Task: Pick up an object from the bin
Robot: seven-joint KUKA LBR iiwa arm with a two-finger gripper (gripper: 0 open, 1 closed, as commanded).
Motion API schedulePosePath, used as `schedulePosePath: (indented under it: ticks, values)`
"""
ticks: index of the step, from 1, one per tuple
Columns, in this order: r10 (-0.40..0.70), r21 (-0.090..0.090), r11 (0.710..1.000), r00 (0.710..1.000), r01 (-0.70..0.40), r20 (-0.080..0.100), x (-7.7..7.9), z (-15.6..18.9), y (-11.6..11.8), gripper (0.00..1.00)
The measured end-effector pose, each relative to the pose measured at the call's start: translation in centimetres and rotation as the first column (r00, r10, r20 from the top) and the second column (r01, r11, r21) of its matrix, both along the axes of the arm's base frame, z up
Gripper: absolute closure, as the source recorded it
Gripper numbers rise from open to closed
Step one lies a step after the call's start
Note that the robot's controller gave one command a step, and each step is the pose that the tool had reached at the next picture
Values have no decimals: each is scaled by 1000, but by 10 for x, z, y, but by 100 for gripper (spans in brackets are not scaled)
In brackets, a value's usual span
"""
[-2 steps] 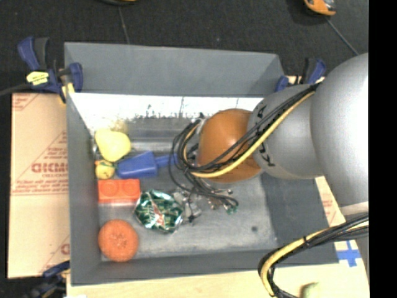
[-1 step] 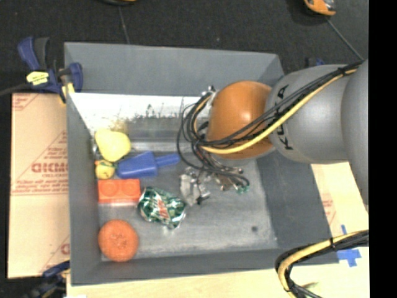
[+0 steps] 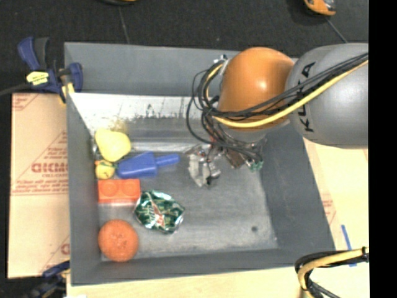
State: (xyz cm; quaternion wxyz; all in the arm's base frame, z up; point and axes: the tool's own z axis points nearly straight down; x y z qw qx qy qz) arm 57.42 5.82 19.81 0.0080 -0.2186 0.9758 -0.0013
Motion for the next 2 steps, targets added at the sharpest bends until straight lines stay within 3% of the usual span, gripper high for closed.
schedulePosePath:
  ticks: [1,2]
  values:
    - [193,-4,981,981,-193,6,-8,-41,55,100]
    - [117,-1,993,993,-117,9,17,12,36,100]
